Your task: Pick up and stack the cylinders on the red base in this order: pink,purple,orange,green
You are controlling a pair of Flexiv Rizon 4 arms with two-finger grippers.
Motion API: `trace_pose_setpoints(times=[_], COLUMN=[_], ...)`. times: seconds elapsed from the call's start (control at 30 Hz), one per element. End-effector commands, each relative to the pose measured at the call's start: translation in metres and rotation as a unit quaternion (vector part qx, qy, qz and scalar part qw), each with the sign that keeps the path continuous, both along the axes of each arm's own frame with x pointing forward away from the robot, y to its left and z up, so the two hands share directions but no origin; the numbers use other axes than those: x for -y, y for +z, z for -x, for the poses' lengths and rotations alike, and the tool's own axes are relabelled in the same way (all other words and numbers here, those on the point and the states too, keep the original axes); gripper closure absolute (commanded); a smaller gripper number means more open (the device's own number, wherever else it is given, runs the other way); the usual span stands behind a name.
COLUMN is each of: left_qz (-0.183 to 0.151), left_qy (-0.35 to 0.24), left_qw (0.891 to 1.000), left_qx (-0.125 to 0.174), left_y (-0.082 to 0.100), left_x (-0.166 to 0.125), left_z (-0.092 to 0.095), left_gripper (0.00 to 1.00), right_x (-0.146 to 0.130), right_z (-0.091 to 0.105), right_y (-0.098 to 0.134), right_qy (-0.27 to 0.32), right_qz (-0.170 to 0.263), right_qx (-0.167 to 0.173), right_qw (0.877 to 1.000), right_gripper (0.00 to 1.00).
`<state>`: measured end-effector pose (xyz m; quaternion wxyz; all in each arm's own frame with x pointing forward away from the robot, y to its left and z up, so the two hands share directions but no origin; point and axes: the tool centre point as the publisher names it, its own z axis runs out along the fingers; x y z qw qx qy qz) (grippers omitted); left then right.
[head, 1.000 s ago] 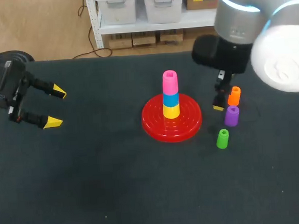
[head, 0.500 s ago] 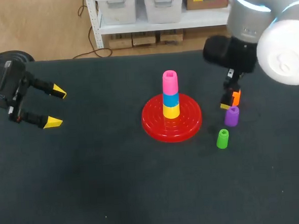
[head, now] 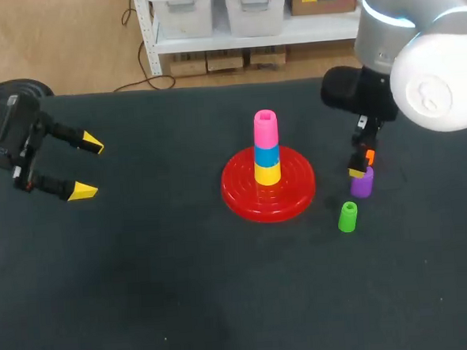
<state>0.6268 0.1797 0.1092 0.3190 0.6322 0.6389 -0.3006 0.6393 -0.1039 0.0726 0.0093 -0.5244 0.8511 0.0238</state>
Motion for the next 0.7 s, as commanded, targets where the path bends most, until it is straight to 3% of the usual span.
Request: trace_pose_setpoints(times=[0.03,0.7], left_qz=[0.001,0.001], left_qy=[0.000,0.000], left_qw=[1.000,1.000], left_qx=[0.003,0.003], left_y=[-0.001,-0.001], left_x=[-0.001,-0.001], left_z=[0.001,0.001], left_gripper=[0.00,0.00], right_x=[0.001,0.008], right_z=[-0.001,0.005], right_y=[-0.005,-0.022], right_qy=[0.001,0.003], right_qz=[-0.002,0.028], right_qx=[-0.006,-0.017], right_qw=[1.000,0.999], right_gripper=[0.00,0.00])
